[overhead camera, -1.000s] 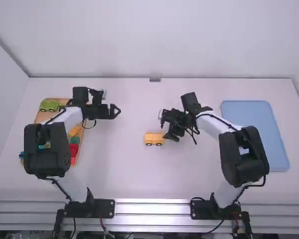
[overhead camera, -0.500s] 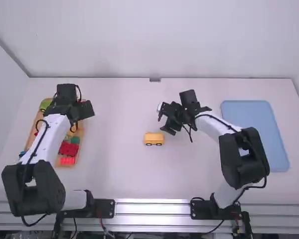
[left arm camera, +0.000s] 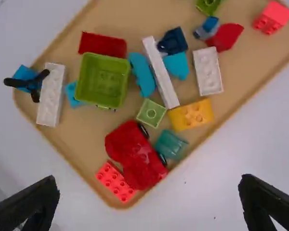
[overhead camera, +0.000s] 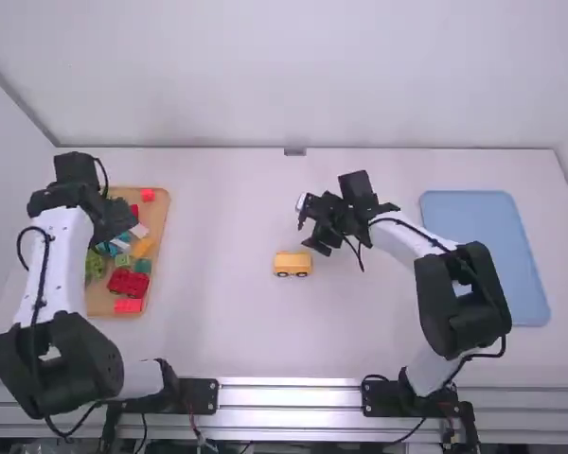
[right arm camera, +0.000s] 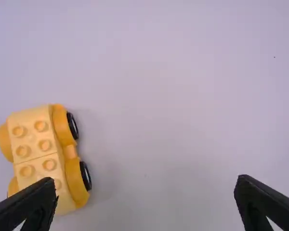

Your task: Assemble lego blocks to make yellow taxi

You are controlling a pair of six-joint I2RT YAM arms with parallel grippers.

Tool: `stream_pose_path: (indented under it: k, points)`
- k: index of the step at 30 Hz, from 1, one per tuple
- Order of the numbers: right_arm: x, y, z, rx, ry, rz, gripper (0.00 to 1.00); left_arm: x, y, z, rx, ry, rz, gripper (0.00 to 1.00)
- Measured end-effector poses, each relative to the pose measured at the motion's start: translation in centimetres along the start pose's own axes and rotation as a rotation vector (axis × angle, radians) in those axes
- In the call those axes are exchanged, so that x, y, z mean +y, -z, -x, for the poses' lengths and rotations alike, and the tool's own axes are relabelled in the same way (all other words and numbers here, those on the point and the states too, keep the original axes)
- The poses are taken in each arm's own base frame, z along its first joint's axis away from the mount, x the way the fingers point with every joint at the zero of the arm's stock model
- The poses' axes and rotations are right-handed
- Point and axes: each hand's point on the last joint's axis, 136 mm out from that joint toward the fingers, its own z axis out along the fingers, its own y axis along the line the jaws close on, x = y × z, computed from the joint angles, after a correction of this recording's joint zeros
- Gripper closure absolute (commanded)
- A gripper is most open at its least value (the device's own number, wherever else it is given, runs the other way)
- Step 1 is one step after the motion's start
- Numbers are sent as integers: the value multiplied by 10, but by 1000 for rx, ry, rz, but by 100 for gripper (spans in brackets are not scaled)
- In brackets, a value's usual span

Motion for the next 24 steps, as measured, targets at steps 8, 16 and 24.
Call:
stream_pose_path:
  k: [8, 16, 24]
  points:
    - [0, 0, 0, 0, -3, 0, 1, -29, 3, 18, -8, -221, -133, 1]
    - [0, 0, 0, 0, -4, 0, 1, -47, -27, 43, 135, -395, -122, 1]
    - [-1, 0, 0, -2, -20, -2, 1, -52, -82, 25, 346, -743, -160, 16]
